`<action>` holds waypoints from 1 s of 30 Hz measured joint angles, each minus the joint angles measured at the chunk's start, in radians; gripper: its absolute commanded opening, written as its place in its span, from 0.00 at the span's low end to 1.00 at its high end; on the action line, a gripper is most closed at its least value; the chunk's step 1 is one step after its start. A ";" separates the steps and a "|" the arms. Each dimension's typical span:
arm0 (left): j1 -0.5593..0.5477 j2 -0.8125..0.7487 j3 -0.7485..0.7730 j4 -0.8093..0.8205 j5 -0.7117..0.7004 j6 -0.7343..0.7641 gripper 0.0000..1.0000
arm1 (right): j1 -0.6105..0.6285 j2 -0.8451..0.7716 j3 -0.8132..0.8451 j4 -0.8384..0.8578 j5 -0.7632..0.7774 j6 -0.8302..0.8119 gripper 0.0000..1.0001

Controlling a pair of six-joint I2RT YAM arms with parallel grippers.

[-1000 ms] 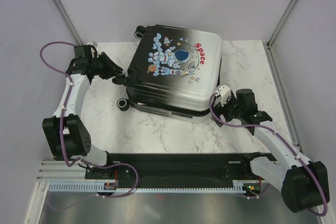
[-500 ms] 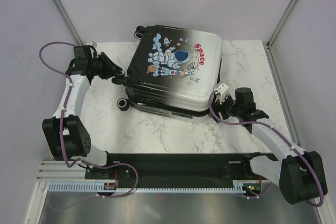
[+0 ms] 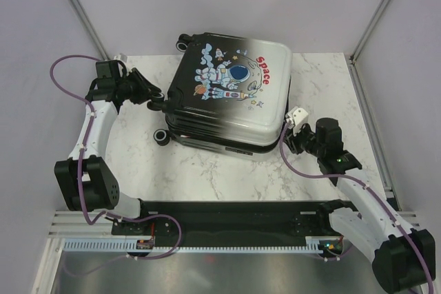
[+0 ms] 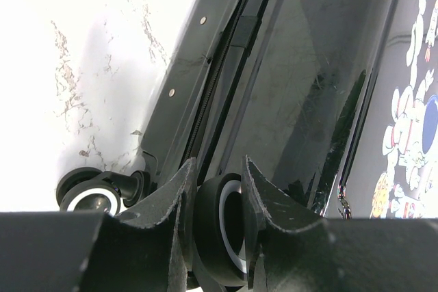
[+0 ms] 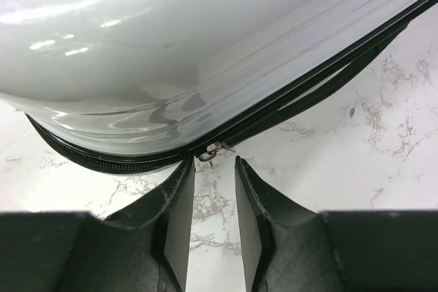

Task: Pack the luggage
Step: Zip the luggage at the center of the board.

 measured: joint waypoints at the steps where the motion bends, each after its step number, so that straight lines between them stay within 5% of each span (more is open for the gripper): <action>1: 0.000 0.000 0.000 0.001 0.000 0.000 0.02 | 0.005 -0.010 -0.004 0.002 0.008 -0.001 0.36; 6: 0.000 0.000 0.000 0.000 0.001 0.000 0.02 | 0.020 -0.016 -0.043 0.023 0.017 -0.001 0.28; 7: 0.000 0.000 0.000 0.000 0.001 0.000 0.02 | 0.021 -0.016 -0.050 0.023 0.021 0.000 0.20; 8: 0.000 0.000 0.000 0.000 0.001 0.000 0.02 | 0.023 -0.016 -0.055 0.025 0.024 -0.003 0.00; 15: 0.000 0.000 0.000 0.000 0.001 0.000 0.02 | 0.026 -0.035 -0.116 0.075 0.082 0.002 0.02; 16: 0.000 0.000 0.000 0.000 0.000 0.000 0.02 | 0.026 -0.039 -0.123 0.078 0.089 0.002 0.06; 17: 0.000 0.000 0.000 0.000 0.000 0.000 0.02 | 0.026 -0.040 -0.127 0.080 0.096 0.005 0.30; 22: 0.000 0.005 0.003 -0.004 -0.004 0.000 0.02 | 0.025 -0.011 -0.124 0.090 0.114 0.054 0.62; 23: 0.000 0.009 0.007 -0.008 -0.005 0.000 0.02 | 0.025 0.006 -0.119 0.090 0.113 0.071 0.82; 25: 0.000 0.024 0.021 -0.022 -0.005 0.000 0.02 | 0.025 0.043 -0.101 0.089 0.104 0.104 0.98; 30: 0.004 0.091 0.084 -0.067 -0.005 0.006 0.02 | 0.021 0.091 -0.081 0.075 0.089 0.127 0.98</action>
